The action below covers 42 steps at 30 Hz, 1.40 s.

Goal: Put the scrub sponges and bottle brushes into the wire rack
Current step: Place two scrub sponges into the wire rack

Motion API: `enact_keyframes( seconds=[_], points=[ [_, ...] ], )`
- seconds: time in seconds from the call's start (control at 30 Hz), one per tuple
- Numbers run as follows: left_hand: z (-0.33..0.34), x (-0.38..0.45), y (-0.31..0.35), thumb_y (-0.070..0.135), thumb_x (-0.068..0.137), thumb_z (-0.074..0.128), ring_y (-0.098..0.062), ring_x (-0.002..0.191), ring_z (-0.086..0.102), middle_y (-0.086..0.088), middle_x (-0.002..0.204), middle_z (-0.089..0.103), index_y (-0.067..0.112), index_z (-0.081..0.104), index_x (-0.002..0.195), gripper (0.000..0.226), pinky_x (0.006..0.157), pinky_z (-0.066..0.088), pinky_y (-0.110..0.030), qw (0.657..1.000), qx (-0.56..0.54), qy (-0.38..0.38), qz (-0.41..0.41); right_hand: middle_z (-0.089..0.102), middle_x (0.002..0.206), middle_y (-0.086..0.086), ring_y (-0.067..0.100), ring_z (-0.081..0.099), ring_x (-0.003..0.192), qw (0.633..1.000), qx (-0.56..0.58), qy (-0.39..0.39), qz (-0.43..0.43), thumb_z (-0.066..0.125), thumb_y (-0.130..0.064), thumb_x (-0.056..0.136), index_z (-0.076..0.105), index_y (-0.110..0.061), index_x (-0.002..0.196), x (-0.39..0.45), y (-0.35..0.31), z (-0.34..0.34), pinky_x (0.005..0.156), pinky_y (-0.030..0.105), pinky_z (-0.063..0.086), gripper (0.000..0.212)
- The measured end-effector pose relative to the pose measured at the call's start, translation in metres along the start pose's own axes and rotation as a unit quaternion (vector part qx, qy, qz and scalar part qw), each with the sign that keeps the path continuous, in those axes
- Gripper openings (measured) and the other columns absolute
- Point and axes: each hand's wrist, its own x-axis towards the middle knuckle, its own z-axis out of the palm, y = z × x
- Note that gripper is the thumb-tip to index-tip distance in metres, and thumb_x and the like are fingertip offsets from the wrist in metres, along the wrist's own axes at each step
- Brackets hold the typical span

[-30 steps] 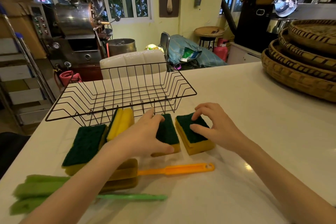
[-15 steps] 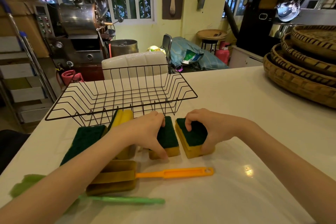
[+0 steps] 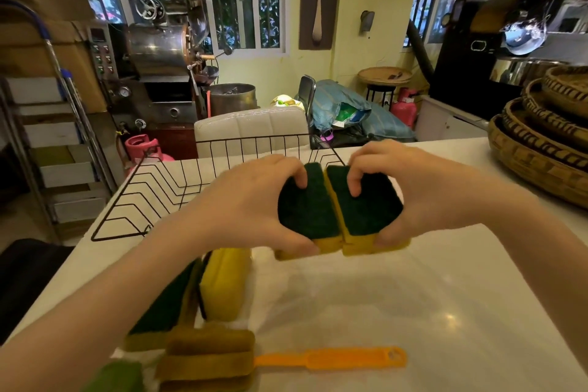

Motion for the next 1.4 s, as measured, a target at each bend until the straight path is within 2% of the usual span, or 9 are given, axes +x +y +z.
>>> enact_keyframes(
  seconds=[0.27, 0.37, 0.47, 0.6, 0.7, 0.87, 1.0, 1.17, 1.4],
  points=[
    [-0.029, 0.061, -0.060, 0.043, 0.056, 0.078, -0.015, 0.096, 0.045, 0.004, 0.107, 0.046, 0.022, 0.046, 0.108, 0.065, 0.076, 0.043, -0.025, 0.999, 0.021, 0.029, -0.023, 0.041, 0.111, -0.007, 0.012, 0.037, 0.102, 0.996, -0.034, 0.079, -0.020, 0.080, -0.030, 0.060, 0.049, -0.032, 0.098, 0.091, 0.033, -0.016, 0.071, 0.013, 0.036, 0.049],
    [-0.023, 0.084, -0.086, 0.041, 0.058, 0.079, -0.017, 0.097, 0.046, 0.002, 0.108, 0.046, 0.020, 0.045, 0.110, 0.066, 0.076, 0.045, -0.026, 0.998, 0.023, 0.007, -0.051, 0.043, 0.107, -0.004, 0.015, 0.042, 0.098, 0.997, -0.040, 0.061, -0.017, 0.081, -0.031, 0.058, 0.047, -0.032, 0.096, 0.125, 0.048, -0.011, 0.071, 0.021, 0.042, 0.051],
    [-0.008, 0.101, -0.110, 0.040, 0.059, 0.079, -0.016, 0.095, 0.047, 0.002, 0.107, 0.047, 0.019, 0.044, 0.110, 0.065, 0.069, 0.041, -0.017, 0.997, 0.023, -0.021, -0.073, 0.046, 0.108, -0.001, 0.018, 0.045, 0.098, 0.998, -0.042, 0.039, -0.006, 0.081, -0.028, 0.058, 0.049, -0.025, 0.099, 0.155, 0.062, 0.002, 0.077, 0.029, 0.046, 0.052],
    [0.015, 0.114, -0.137, 0.043, 0.059, 0.078, -0.015, 0.088, 0.047, 0.001, 0.103, 0.050, 0.019, 0.044, 0.105, 0.062, 0.060, 0.037, -0.018, 0.995, 0.022, -0.054, -0.084, 0.046, 0.104, -0.003, 0.017, 0.045, 0.093, 0.999, -0.039, -0.005, 0.000, 0.081, -0.027, 0.058, 0.049, -0.023, 0.099, 0.184, 0.079, 0.025, 0.066, 0.021, 0.040, 0.052],
    [0.030, 0.118, -0.153, 0.045, 0.060, 0.077, -0.015, 0.089, 0.048, 0.001, 0.103, 0.050, 0.019, 0.044, 0.106, 0.062, 0.065, 0.041, -0.021, 0.992, 0.024, -0.078, -0.092, 0.046, 0.105, -0.003, 0.016, 0.044, 0.093, 0.999, -0.031, -0.033, -0.001, 0.080, -0.026, 0.060, 0.049, -0.023, 0.101, 0.197, 0.090, 0.040, 0.063, 0.016, 0.036, 0.051],
    [0.041, 0.122, -0.164, 0.044, 0.061, 0.076, -0.014, 0.089, 0.047, 0.002, 0.103, 0.047, 0.020, 0.042, 0.105, 0.061, 0.062, 0.039, -0.017, 0.990, 0.004, -0.097, -0.099, 0.046, 0.106, -0.002, 0.019, 0.047, 0.096, 0.997, -0.032, -0.071, 0.015, 0.078, -0.026, 0.064, 0.044, -0.026, 0.099, 0.210, 0.097, 0.051, 0.069, 0.021, 0.042, 0.049],
    [0.049, 0.124, -0.169, 0.041, 0.063, 0.076, -0.014, 0.091, 0.047, 0.001, 0.106, 0.048, 0.018, 0.042, 0.110, 0.062, 0.063, 0.040, -0.016, 0.989, -0.017, -0.100, -0.105, 0.045, 0.106, -0.001, 0.019, 0.047, 0.095, 0.996, -0.036, -0.073, 0.035, 0.078, -0.025, 0.066, 0.046, -0.020, 0.107, 0.214, 0.098, 0.050, 0.069, 0.024, 0.043, 0.052],
    [0.055, 0.126, -0.173, 0.038, 0.066, 0.075, -0.013, 0.092, 0.048, -0.001, 0.109, 0.048, 0.017, 0.042, 0.115, 0.063, 0.063, 0.040, -0.015, 0.987, -0.042, -0.099, -0.116, 0.046, 0.107, -0.001, 0.018, 0.047, 0.094, 0.994, -0.026, -0.091, 0.047, 0.078, -0.025, 0.065, 0.046, -0.022, 0.110, 0.220, 0.098, 0.052, 0.063, 0.020, 0.039, 0.055],
    [0.058, 0.122, -0.173, 0.037, 0.069, 0.072, -0.014, 0.097, 0.047, -0.001, 0.113, 0.047, 0.018, 0.041, 0.117, 0.060, 0.069, 0.043, -0.017, 0.988, -0.043, -0.095, -0.110, 0.048, 0.105, 0.000, 0.019, 0.046, 0.093, 0.989, -0.056, -0.118, 0.064, 0.080, -0.028, 0.063, 0.047, -0.022, 0.108, 0.222, 0.095, 0.051, 0.064, 0.024, 0.038, 0.056]
  ],
)
